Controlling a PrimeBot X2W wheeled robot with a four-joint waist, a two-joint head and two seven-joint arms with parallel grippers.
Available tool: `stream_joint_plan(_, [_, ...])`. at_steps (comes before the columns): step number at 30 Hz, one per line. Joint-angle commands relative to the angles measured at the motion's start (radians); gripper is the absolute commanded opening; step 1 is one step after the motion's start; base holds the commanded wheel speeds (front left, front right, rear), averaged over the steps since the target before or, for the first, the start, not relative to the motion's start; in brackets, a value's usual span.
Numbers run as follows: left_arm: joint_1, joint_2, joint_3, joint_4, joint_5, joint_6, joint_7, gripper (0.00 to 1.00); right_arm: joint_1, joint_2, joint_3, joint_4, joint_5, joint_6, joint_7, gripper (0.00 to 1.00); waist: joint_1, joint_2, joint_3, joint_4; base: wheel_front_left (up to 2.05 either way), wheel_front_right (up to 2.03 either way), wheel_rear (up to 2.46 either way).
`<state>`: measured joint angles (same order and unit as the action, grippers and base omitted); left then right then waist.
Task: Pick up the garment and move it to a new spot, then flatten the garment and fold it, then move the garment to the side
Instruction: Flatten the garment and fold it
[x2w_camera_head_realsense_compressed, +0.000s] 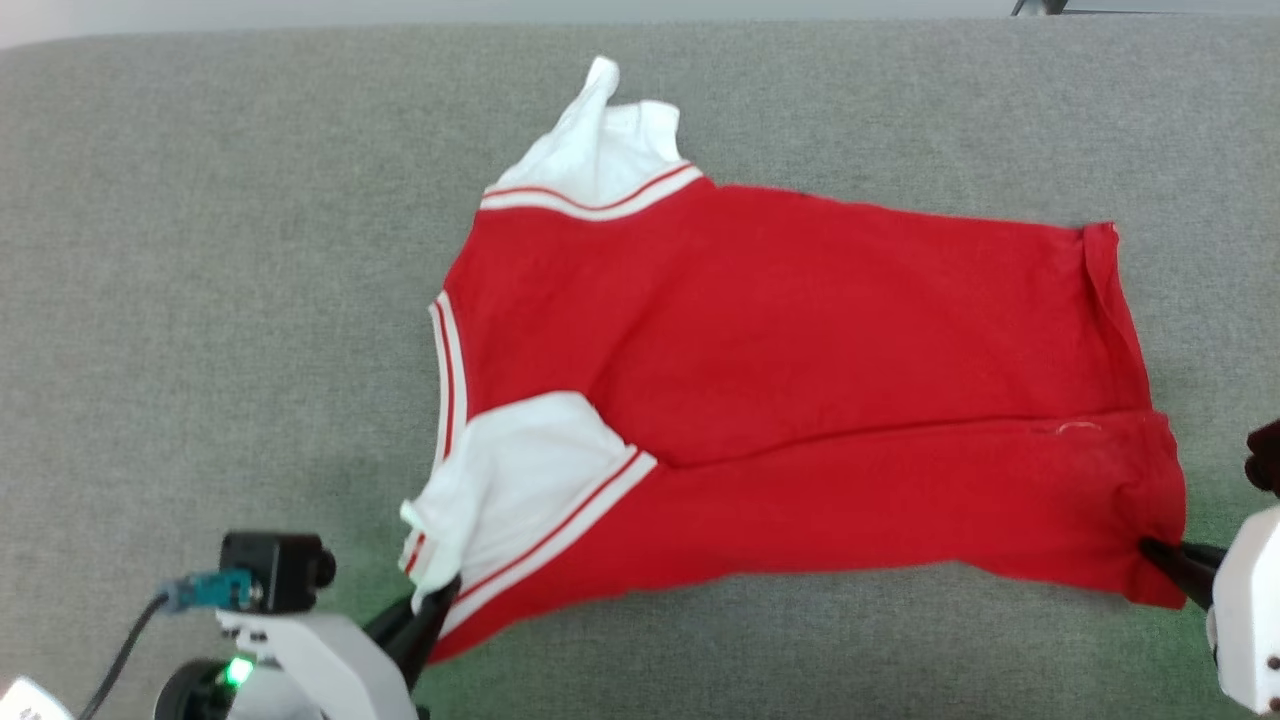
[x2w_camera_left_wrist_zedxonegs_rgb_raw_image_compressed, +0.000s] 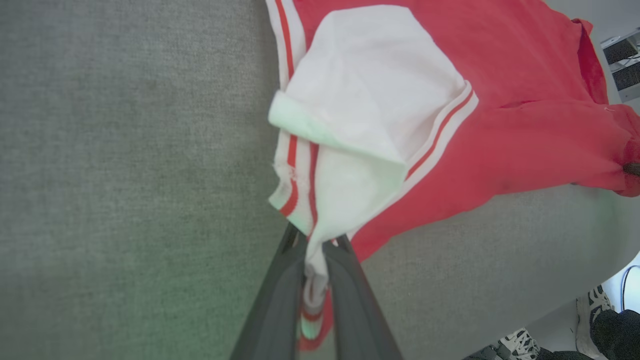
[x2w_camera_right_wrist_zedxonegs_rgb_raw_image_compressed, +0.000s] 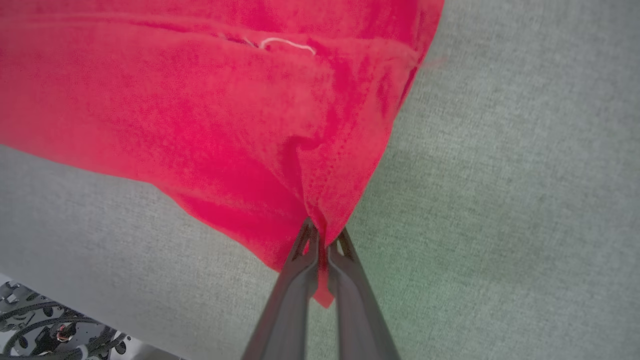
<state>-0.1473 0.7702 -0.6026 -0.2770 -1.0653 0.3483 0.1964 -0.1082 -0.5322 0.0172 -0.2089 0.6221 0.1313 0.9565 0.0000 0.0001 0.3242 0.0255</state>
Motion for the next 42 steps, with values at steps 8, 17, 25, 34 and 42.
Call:
stream_joint_plan(8, [0.098,0.030,0.021,-0.106,-0.023,0.058,-0.021,0.00,0.079,0.008,-0.045,-0.052,0.007,-0.001,-0.018,0.16,0.0000,-0.0001,-0.005,0.004,0.00,0.00,0.00])
stream_joint_plan(17, [0.020,0.080,0.102,-0.122,0.012,0.082,-0.048,1.00,0.039,0.049,-0.098,-0.107,-0.025,-0.001,-0.110,1.00,0.0000,-0.0001,-0.021,-0.008,0.00,0.00,0.00])
stream_joint_plan(25, [-0.193,0.030,0.188,-0.016,-0.036,0.006,-0.054,1.00,-0.010,0.093,-0.051,-0.123,-0.037,-0.001,-0.168,1.00,0.0000,-0.0001,-0.019,-0.057,0.00,0.00,0.00])
stream_joint_plan(34, [-0.461,-0.006,0.195,0.212,-0.020,-0.090,-0.026,1.00,-0.084,0.143,0.023,-0.101,-0.031,-0.001,-0.234,1.00,0.0000,-0.0001,0.019,-0.157,0.00,0.00,0.00])
stream_joint_plan(42, [-0.774,-0.037,0.111,0.508,0.049,-0.208,0.096,1.00,-0.143,0.189,0.074,-0.095,-0.050,-0.001,-0.335,1.00,0.0000,-0.0001,0.078,-0.244,0.00,0.00,0.00])
